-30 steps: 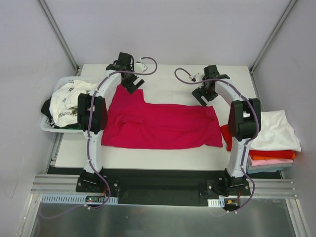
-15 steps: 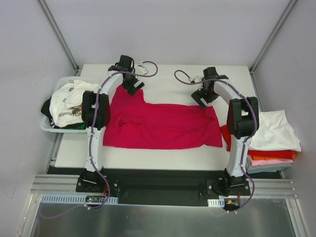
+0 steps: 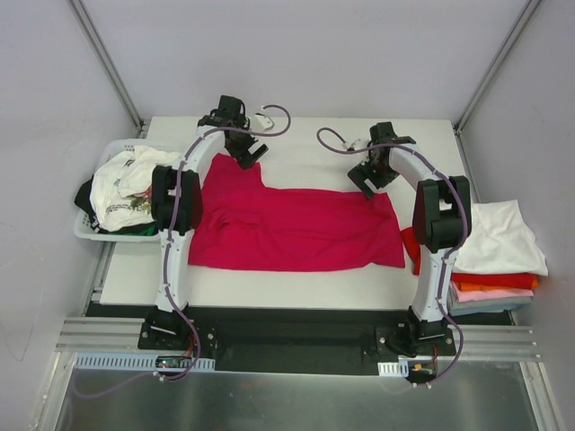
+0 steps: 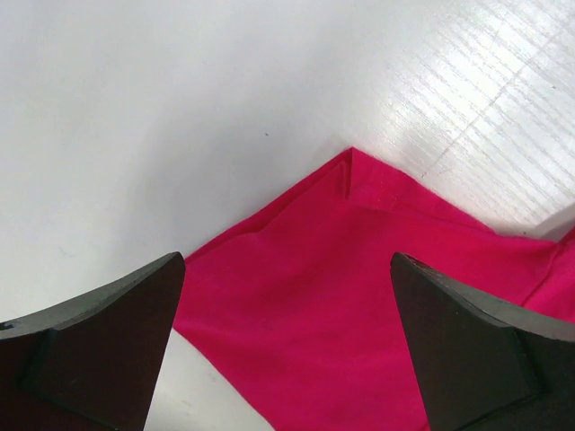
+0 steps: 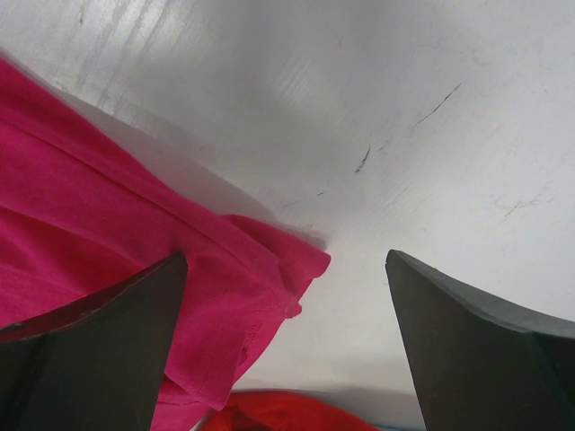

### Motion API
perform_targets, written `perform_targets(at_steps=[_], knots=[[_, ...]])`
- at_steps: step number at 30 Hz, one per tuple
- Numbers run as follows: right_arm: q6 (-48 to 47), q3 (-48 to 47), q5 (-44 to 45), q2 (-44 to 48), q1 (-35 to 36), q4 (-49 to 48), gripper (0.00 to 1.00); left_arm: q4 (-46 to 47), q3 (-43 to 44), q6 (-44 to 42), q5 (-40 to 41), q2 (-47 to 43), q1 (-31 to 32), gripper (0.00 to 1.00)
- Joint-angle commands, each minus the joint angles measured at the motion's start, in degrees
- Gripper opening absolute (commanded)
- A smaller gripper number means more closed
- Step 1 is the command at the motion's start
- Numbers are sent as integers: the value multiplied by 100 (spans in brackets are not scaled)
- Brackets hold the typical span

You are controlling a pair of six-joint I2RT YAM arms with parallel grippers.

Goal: Fold and stack the t-shirts
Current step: Grap the side of the flattened tshirt furthest away from the robot with both arms

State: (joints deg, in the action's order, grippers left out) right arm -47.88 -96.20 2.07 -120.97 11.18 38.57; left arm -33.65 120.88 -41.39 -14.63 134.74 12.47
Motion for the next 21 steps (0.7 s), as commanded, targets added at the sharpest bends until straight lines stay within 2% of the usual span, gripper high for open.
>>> perform_targets(at_steps=[1, 8, 21], knots=[[-20, -4, -154, 179, -2, 160, 97, -116, 252, -19, -215, 263, 124, 99], [-20, 110, -154, 293, 25, 186, 96, -151, 454, -98, 13, 571, 256, 99], [-29, 339, -426, 583, 69, 204, 93, -581, 296, -256, 39, 721, 256, 98]])
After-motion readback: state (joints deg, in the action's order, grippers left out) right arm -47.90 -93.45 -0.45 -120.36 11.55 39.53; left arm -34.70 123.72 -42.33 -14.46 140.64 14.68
